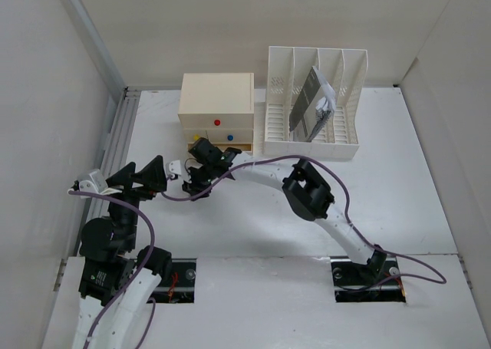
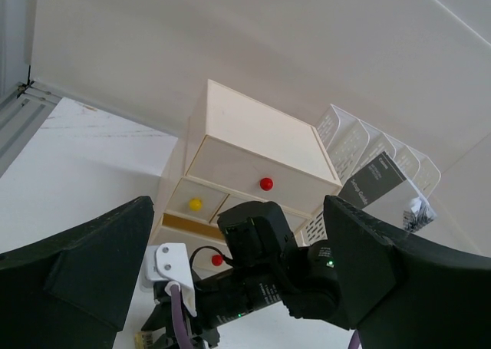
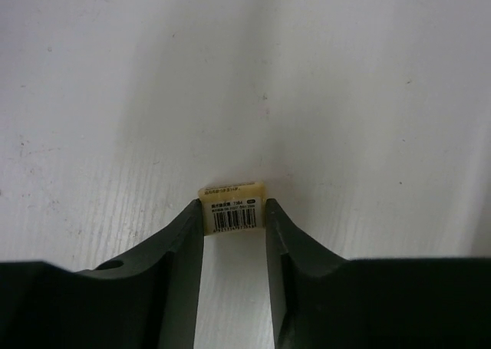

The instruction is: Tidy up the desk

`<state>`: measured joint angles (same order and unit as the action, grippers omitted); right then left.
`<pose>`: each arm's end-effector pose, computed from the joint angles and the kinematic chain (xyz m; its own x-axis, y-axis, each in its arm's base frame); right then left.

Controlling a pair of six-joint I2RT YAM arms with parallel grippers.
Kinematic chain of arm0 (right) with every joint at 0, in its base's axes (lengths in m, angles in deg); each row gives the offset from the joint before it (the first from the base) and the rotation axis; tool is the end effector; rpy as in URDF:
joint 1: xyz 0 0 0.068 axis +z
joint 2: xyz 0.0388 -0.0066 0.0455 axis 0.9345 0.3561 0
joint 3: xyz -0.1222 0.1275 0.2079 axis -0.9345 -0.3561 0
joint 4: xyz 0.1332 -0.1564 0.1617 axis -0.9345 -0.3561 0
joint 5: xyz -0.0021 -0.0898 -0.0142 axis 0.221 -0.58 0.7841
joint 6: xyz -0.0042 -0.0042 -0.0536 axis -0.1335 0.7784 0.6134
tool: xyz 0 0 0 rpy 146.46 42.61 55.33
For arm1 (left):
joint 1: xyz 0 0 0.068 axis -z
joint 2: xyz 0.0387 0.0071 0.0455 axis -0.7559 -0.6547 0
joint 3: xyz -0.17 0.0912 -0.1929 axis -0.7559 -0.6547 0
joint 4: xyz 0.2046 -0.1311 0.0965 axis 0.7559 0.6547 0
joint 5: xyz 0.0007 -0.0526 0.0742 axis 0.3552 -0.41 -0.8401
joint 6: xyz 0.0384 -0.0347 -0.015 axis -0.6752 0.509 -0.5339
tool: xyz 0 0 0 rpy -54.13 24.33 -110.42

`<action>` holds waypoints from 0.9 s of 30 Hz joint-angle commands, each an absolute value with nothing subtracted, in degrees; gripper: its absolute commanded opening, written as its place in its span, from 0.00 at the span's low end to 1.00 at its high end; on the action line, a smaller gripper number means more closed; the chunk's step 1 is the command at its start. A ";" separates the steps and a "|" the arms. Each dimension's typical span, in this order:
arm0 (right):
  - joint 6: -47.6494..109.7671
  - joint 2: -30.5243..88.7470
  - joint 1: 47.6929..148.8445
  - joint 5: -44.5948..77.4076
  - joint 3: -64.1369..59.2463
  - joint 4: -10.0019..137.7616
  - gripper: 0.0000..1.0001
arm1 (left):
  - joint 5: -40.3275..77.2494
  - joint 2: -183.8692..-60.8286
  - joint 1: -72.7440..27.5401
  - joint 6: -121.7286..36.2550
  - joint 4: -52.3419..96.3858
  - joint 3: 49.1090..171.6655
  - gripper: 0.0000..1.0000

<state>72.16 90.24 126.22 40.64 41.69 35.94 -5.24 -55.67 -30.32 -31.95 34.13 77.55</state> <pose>0.2796 0.4664 0.1562 0.1545 -0.6416 -0.7513 -0.9761 -0.2166 -0.0158 0.0416 -0.0041 0.3681 0.2798 -0.4825 -0.8300 0.1956 0.8750 -0.4428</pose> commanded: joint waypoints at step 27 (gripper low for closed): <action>78.57 63.42 122.67 -5.55 15.88 54.10 0.20 | -4.57 -54.50 -30.03 -32.26 31.68 77.51 0.91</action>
<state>76.83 63.01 122.81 1.61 16.29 50.02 -5.02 -55.30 -30.32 -31.95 34.19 77.55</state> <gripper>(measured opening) 0.397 0.909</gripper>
